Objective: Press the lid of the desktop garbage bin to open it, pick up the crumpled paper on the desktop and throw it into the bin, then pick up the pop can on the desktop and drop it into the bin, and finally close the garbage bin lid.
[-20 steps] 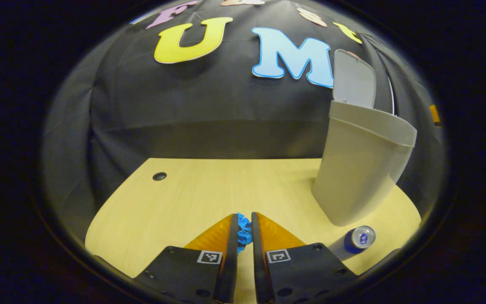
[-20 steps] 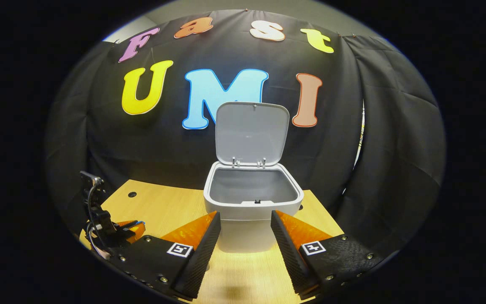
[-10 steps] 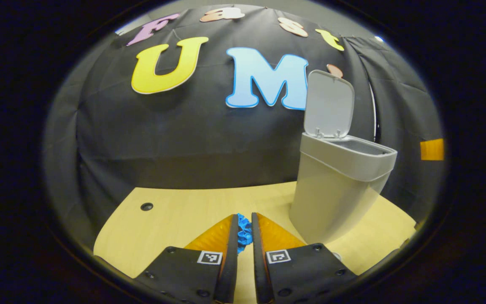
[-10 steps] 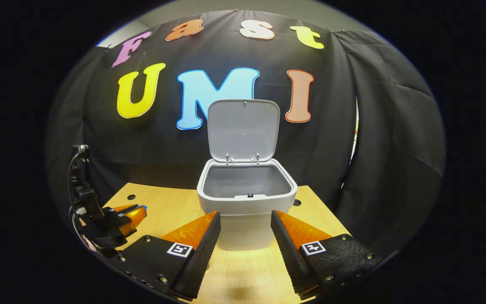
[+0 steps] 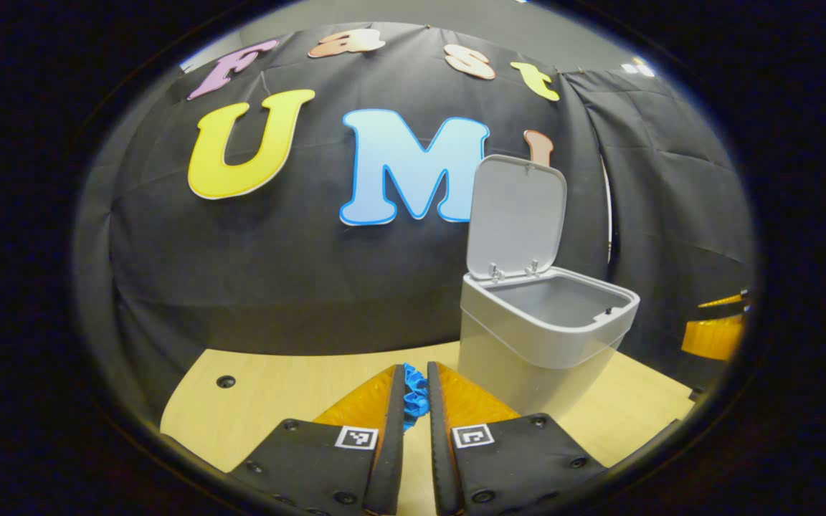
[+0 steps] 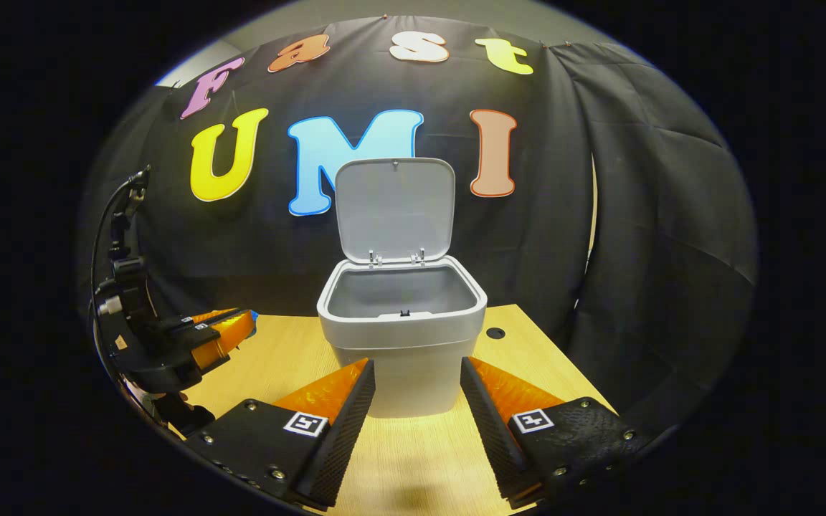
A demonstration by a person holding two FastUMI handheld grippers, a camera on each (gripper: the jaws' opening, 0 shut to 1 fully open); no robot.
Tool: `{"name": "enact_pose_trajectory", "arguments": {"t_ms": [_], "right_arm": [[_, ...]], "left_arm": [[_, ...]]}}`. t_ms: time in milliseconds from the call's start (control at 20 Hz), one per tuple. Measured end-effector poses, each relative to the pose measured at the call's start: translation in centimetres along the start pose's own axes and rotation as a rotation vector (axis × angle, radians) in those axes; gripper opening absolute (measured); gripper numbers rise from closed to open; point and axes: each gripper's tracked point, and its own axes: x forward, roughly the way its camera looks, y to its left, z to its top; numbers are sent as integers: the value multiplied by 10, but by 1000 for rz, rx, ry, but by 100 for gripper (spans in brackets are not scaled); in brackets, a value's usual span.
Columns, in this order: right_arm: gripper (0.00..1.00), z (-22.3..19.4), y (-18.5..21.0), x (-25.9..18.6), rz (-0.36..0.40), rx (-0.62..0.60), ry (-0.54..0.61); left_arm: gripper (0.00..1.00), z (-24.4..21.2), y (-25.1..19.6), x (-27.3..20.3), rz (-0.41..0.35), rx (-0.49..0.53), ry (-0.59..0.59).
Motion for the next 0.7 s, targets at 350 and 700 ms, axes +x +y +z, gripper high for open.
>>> {"name": "enact_pose_trajectory", "arguments": {"t_ms": [350,700], "right_arm": [[78,-11,-24,-3,-5,35,12],[78,-17,-54,-5,-39,70,8]], "left_arm": [[24,38,-38,15,-27,18,-49],[25,68,-82,35,-71,19,-76]]}}
